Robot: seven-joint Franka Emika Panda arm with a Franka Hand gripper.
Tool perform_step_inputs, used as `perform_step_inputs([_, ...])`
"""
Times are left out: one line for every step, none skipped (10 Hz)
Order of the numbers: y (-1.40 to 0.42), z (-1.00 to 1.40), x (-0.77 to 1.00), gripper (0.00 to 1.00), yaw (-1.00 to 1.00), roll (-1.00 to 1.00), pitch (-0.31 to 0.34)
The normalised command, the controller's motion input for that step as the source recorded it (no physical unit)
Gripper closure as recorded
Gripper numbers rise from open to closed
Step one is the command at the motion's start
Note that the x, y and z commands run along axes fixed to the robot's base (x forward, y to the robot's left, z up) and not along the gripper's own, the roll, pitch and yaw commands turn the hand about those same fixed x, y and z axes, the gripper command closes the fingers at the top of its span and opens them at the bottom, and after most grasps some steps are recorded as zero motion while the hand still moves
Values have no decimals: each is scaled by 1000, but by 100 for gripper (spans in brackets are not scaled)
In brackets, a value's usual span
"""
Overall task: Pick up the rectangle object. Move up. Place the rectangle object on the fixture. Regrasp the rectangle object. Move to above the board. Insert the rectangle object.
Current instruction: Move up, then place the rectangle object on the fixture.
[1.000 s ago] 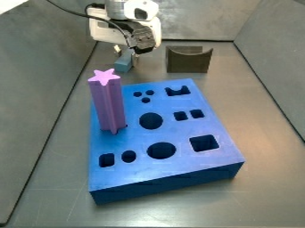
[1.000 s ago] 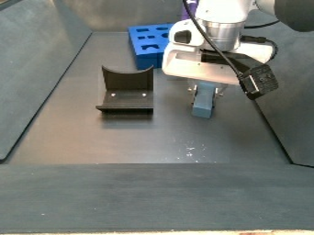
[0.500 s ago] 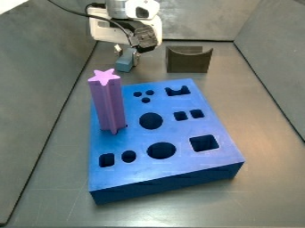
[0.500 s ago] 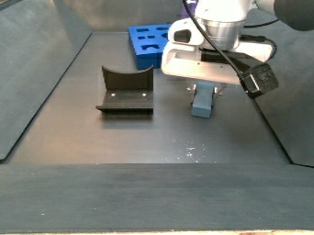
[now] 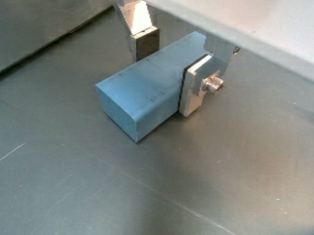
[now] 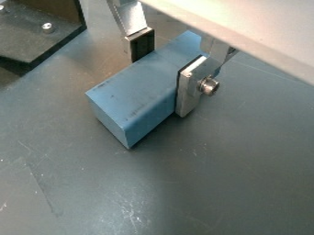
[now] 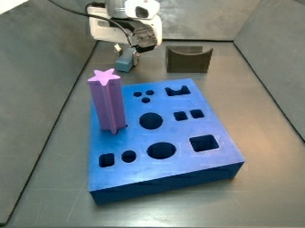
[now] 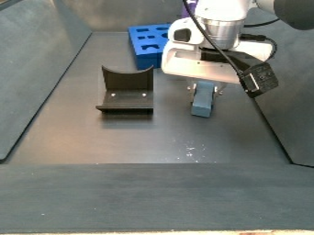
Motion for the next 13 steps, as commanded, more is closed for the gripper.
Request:
perform_step_inputs([0,588,0,100,0,0,0])
perform_step_inputs([-42,558,-44,100,-1,-11,31])
perform_step_inputs([-37,490,-58,100,-3,-2,35])
perform_step_inputs([-22,353,-51,100,-7,21,36])
perform_step_inputs([-8,234,-39,100,-11,38,53])
perform_step_inputs([0,1000,0,100,0,0,0])
perform_step_inputs([1,1000,2,100,-4,7,23])
perform_step_inputs([3,1000,-6,100,-6,13,58])
perform_step_inputs([6,1000,-10,100,-13,34,68])
perform_step_inputs([7,1000,-14,100,-17,45,72])
perform_step_inputs([10,1000,-19,100,-23,69,75])
perform_step_inputs([12,1000,-24,100,-26,87,75])
perform_step_inputs([16,1000,-31,100,-25,108,76])
